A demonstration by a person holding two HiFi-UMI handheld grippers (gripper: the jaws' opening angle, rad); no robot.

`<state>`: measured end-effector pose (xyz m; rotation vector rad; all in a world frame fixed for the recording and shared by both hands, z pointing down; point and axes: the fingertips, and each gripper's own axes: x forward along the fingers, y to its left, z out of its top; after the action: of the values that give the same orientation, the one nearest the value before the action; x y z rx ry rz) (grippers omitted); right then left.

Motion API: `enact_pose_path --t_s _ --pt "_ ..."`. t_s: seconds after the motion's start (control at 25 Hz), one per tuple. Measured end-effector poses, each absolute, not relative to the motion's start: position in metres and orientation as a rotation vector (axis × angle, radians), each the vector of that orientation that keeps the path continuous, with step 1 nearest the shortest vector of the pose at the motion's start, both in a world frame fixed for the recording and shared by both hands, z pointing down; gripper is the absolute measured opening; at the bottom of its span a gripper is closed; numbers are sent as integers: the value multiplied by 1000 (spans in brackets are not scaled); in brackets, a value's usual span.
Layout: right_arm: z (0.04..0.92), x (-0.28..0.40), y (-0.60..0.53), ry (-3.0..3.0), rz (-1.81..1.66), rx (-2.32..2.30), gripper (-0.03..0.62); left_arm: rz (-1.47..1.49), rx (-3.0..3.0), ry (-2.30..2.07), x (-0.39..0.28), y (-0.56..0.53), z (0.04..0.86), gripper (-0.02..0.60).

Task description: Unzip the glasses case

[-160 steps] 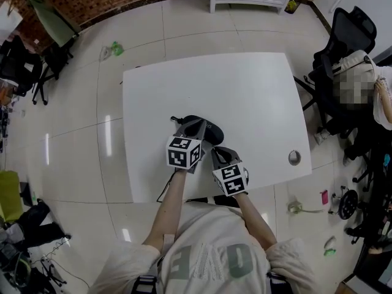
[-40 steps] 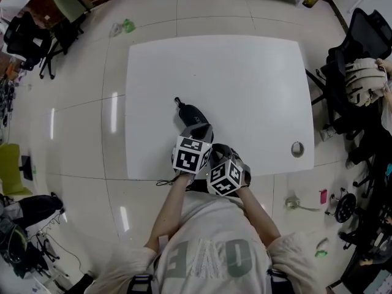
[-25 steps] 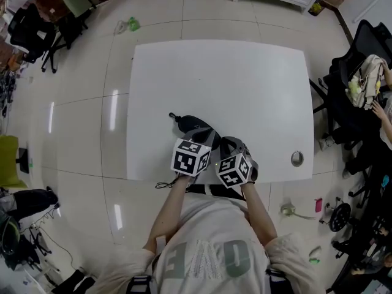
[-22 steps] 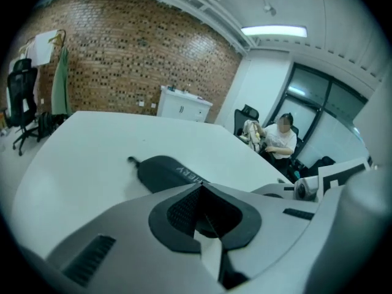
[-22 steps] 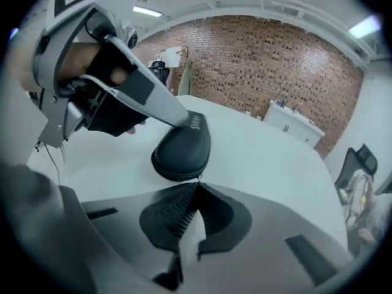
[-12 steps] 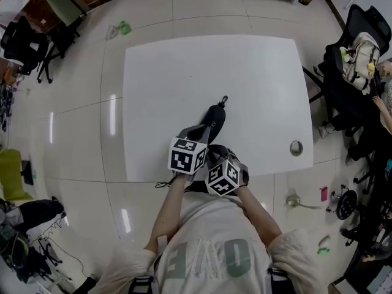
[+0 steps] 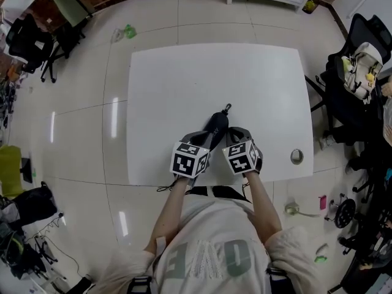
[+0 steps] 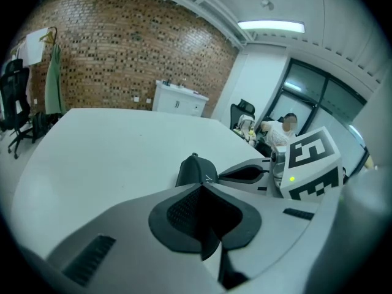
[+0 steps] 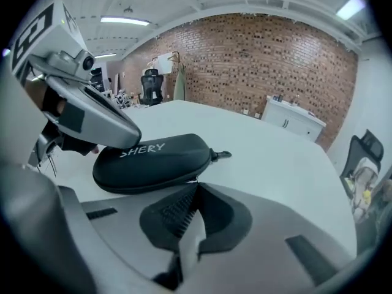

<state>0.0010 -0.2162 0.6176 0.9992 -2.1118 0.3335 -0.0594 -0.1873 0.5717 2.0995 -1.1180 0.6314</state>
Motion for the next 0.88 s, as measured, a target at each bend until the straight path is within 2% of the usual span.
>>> enact_pose_path --t_s 0.32,0.64,0.88 --pt "618 25 -206 -2019 517 1255 0 564 2079 -1211 -74 -195 556 -3" --pt "621 -44 -100 -2200 411 785 0 618 2095 -1148 -50 -168 567 -3" --pt "617 -22 -106 -2172 383 838 0 659 2110 -1161 -45 -166 573 -3"
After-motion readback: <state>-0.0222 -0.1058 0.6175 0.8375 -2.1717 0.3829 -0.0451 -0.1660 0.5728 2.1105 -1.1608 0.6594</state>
